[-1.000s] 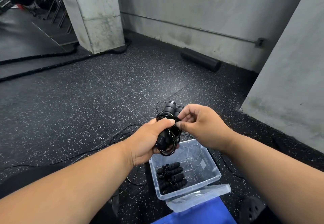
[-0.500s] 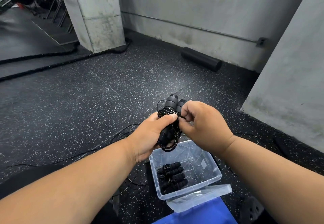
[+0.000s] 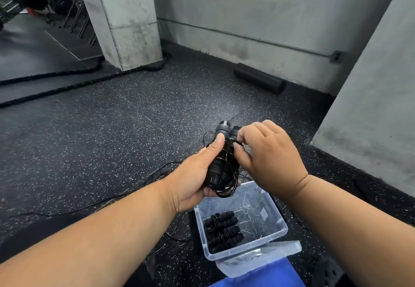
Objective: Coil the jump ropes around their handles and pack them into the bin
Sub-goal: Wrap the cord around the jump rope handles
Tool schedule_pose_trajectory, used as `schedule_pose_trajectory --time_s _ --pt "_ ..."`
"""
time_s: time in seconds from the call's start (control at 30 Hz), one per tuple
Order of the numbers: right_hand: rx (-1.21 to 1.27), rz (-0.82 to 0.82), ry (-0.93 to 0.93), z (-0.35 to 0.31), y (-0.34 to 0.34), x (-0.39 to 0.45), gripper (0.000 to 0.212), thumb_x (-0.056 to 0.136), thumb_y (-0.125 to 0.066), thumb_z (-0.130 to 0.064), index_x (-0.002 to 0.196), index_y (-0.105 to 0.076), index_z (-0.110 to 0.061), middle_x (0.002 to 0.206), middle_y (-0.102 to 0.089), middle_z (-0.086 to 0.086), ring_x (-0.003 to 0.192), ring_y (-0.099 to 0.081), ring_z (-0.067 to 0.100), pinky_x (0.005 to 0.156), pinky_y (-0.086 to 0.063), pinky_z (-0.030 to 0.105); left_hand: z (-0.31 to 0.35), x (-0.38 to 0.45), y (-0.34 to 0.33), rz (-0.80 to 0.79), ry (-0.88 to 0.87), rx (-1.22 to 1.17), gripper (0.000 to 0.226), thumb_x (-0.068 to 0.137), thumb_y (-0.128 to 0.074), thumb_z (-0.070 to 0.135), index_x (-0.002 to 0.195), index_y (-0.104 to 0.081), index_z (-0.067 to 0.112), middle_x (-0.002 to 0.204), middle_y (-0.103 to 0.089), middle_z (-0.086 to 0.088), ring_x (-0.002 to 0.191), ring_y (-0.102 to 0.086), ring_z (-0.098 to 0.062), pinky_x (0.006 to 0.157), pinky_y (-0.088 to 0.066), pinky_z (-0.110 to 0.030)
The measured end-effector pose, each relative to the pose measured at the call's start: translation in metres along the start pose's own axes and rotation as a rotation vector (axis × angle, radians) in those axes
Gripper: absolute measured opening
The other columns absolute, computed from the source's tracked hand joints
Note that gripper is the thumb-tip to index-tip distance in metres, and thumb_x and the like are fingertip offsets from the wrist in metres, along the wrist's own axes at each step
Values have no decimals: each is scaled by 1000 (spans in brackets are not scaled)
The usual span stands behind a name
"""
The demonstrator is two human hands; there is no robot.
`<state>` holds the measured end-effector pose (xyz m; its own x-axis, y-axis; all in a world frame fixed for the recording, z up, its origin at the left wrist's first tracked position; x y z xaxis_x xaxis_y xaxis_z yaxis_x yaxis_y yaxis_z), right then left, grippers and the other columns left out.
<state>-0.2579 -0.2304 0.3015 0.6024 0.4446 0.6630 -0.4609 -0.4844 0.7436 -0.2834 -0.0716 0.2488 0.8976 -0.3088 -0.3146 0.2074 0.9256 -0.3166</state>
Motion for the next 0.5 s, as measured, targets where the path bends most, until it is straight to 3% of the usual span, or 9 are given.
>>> schedule_pose_trajectory --time_s 0.07,0.2,0.3,0.4,0.5 --pt "-5 18 30 -5 -1 0 18 97 -57 -28 86 -58 -14 81 -59 2 74 -49 27 72 -45 43 -2 3 4 21 13 -80 72 85 -69 75 133 -69 22 125 -69 -17 113 -61 -36 109 -46 -62" --pt "41 10 39 -14 -6 -3 11 94 -64 -22 88 -60 -14 82 -62 2 74 -52 26 73 -40 37 -1 4 4 52 -21 -196 51 94 -66 60 121 -77 19 119 -73 -16 102 -70 -30 106 -53 -59" --pt "133 -12 -47 -13 -8 -5 11 89 -70 -19 88 -60 -16 83 -62 -2 76 -54 22 70 -37 32 -7 8 6 107 -29 -194 62 89 -71 60 130 -71 13 121 -69 -19 106 -64 -34 115 -39 -64" --pt "384 -65 -195 -11 -8 -3 12 86 -73 -15 86 -62 -20 83 -60 -8 76 -54 13 71 -48 33 -6 7 5 119 -80 -181 66 88 -69 58 134 -67 12 118 -66 -22 97 -62 -35 96 -45 -60" --pt "751 -207 -403 -3 -7 3 16 87 -79 -9 83 -66 -17 76 -66 6 67 -58 14 68 -55 38 -5 6 5 117 -105 -168 58 91 -68 55 129 -70 11 109 -67 -19 82 -65 -30 87 -45 -53"
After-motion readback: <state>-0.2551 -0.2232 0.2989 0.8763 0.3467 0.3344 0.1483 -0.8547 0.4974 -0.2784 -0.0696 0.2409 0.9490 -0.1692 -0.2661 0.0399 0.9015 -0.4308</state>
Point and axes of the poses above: each hand's wrist, its own x-axis towards the middle knuckle, its own y-axis out of the back of the hand, z = x × y, the point moved 3 cm from there along x, towards the middle knuckle
